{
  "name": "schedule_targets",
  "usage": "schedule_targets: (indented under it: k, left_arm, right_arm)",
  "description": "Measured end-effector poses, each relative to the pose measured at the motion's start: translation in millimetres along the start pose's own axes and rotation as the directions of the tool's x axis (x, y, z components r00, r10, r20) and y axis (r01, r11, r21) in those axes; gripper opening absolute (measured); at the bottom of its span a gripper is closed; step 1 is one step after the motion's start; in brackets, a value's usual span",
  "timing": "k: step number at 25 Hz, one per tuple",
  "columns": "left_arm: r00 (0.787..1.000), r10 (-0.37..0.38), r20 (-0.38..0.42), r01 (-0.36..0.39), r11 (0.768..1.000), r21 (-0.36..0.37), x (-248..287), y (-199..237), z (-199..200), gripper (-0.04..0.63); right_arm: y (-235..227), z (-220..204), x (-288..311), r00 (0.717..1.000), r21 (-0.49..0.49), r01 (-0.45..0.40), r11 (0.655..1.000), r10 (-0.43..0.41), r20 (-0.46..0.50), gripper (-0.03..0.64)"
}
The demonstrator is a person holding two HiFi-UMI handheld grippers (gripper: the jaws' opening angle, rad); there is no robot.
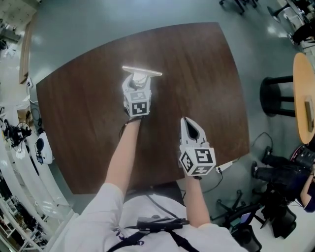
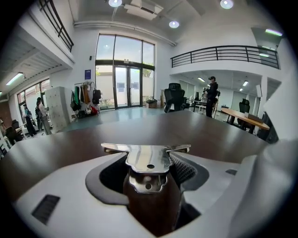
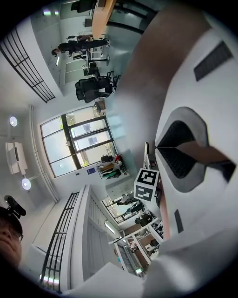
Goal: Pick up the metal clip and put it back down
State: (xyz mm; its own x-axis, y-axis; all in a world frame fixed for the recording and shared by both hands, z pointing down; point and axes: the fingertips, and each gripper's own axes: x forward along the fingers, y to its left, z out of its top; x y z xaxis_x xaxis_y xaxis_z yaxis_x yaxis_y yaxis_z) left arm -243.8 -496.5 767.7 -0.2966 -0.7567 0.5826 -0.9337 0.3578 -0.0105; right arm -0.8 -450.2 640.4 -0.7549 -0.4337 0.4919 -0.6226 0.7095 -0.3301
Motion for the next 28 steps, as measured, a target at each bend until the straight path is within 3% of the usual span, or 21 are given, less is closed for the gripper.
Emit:
schedule_targets:
  k: [4, 7, 14, 18, 24, 25, 28]
  left_arm:
    - [0.999, 0.021, -0.037, -0.021, 1.000, 0.002, 0.1, 5.2, -12.0, 0.299]
    - [0.999, -0.005, -0.048, 0.004, 1.000, -0.022, -0.1, 2.9, -9.8, 0.299]
    - [0.998, -0.057, 0.012, 0.057, 0.998, -0.030, -49.9, 8.0, 10.0, 0.301]
    - [0.992, -0.095, 0.083, 0.098, 0.995, -0.027, -112.3, 14.7, 31.9, 0.301]
    - [0.963, -0.139, 0.230, 0.146, 0.989, -0.015, -239.9, 29.1, 75.2, 0.291]
    - [0.957, -0.134, 0.257, 0.143, 0.990, -0.016, -262.9, 30.7, 84.1, 0.227]
    - [0.940, -0.129, 0.317, 0.147, 0.989, -0.033, -322.5, 33.7, 94.2, 0.135]
  right_arm:
    - [4.9, -5.9, -1.0, 1.000, -0.001, -0.011, 1.000, 0.011, -0.013, 0.006]
    - [12.3, -6.7, -4.3, 1.000, -0.009, -0.022, 1.000, 0.022, -0.016, 0.006]
    - [40.6, -1.1, -16.4, 0.999, -0.032, -0.040, 0.999, 0.040, 0.004, 0.007]
    - [65.8, 9.9, -29.8, 0.998, -0.051, -0.047, 0.998, 0.048, 0.035, 0.006]
    - [133.8, 33.0, -53.4, 0.991, -0.108, -0.078, 0.991, 0.089, 0.104, 0.006]
    - [145.5, 37.4, -58.3, 0.988, -0.121, -0.087, 0.989, 0.101, 0.117, 0.006]
    - [178.2, 48.9, -74.4, 0.980, -0.165, -0.113, 0.980, 0.138, 0.146, 0.006]
